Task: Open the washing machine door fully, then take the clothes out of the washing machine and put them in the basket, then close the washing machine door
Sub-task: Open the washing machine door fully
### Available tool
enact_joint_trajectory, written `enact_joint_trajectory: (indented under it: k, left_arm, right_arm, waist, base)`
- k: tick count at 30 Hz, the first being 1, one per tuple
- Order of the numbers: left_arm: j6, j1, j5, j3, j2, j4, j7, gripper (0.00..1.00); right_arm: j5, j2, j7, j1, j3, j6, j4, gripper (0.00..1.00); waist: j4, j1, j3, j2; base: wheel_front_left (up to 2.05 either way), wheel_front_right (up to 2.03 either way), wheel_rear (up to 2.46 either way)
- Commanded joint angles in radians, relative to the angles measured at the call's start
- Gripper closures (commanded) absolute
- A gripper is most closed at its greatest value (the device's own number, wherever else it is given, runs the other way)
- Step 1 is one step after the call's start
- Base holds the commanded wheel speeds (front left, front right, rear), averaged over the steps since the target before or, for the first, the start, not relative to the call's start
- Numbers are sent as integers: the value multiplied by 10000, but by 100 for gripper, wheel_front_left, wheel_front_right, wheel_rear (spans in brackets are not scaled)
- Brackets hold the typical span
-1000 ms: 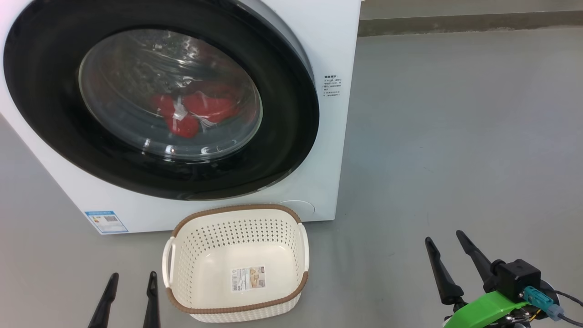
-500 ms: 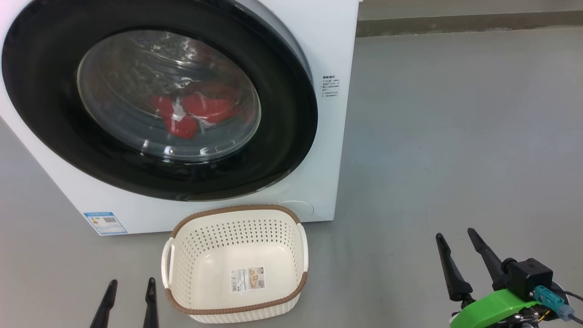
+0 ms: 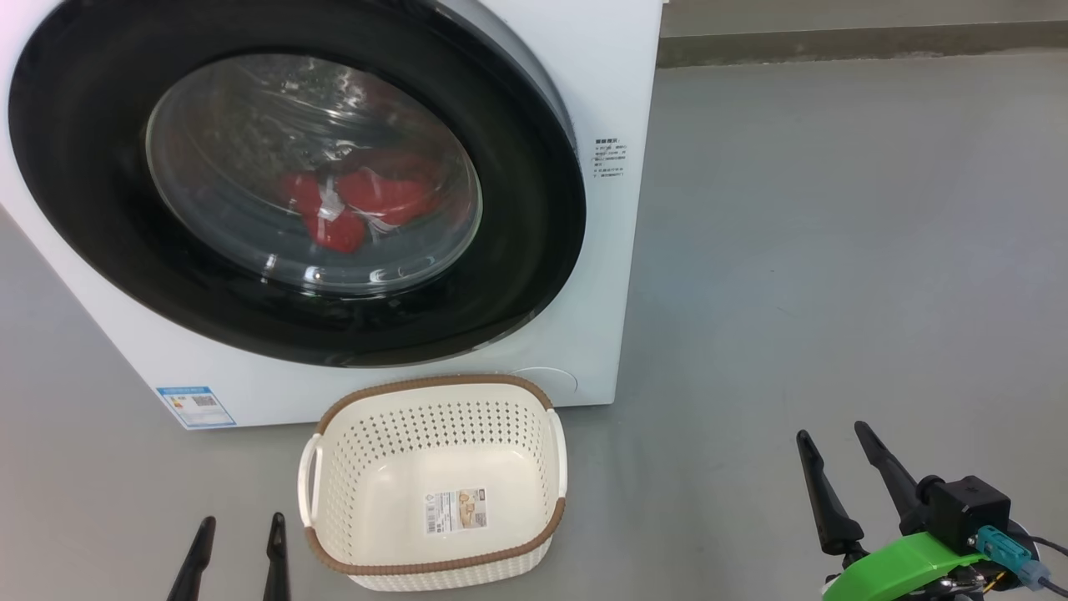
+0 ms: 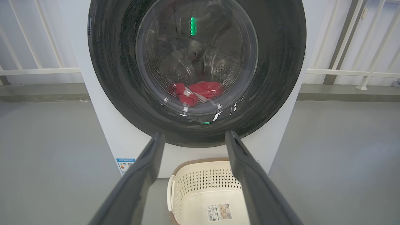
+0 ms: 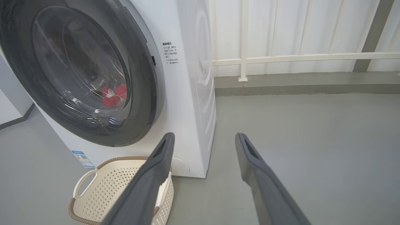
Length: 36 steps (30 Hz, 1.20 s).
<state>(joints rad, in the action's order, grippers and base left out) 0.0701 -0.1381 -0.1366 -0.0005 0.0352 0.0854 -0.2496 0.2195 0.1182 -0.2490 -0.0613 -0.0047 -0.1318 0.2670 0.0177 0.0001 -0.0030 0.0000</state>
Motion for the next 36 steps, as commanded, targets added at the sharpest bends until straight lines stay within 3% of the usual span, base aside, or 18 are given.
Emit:
enact_joint_trajectory:
  k: [1,5,6,7,8,14,25,36]
  left_arm:
    - [-122,296,-51,323,150,-200,-122,0]
    - [-122,310,-60,302,150,-201,-122,0]
    - [-123,314,-61,297,150,-203,-122,0]
    - [-124,317,-61,289,150,-204,-122,0]
    - [-127,320,-64,282,150,-207,-122,0]
    - [-139,393,-77,209,150,-246,-122,0]
    - [-106,975,-129,48,150,-360,-122,0]
    - [-72,1551,-325,-169,150,-402,-122,0]
  right_arm:
    - [-172,11,-128,-186,254,11,-207,0]
    - [-145,-22,-128,-228,263,11,-186,0]
    - [-113,-38,-128,-248,276,11,-182,45]
    - [-73,-54,-128,-275,285,11,-176,84]
    - [-48,-65,-128,-317,300,11,-169,100]
    - [192,-165,-128,-974,477,11,-295,100]
    - [693,-260,-128,-3566,839,11,-208,100]
    - [1759,138,-128,-6330,951,11,929,100]
  waist:
    - [1,0,4,0]
    - [2,0,24,0]
    - [2,0,30,0]
    - [5,0,34,0]
    - [7,0,44,0]
    - [28,0,170,0]
    - [345,0,837,0]
    - [1028,0,1592,0]
  base:
    - [0,0,0]
    - [0,0,0]
    - [0,0,0]
    - [0,0,0]
    - [0,0,0]
    - [0,0,0]
    - [0,0,0]
    - [0,0,0]
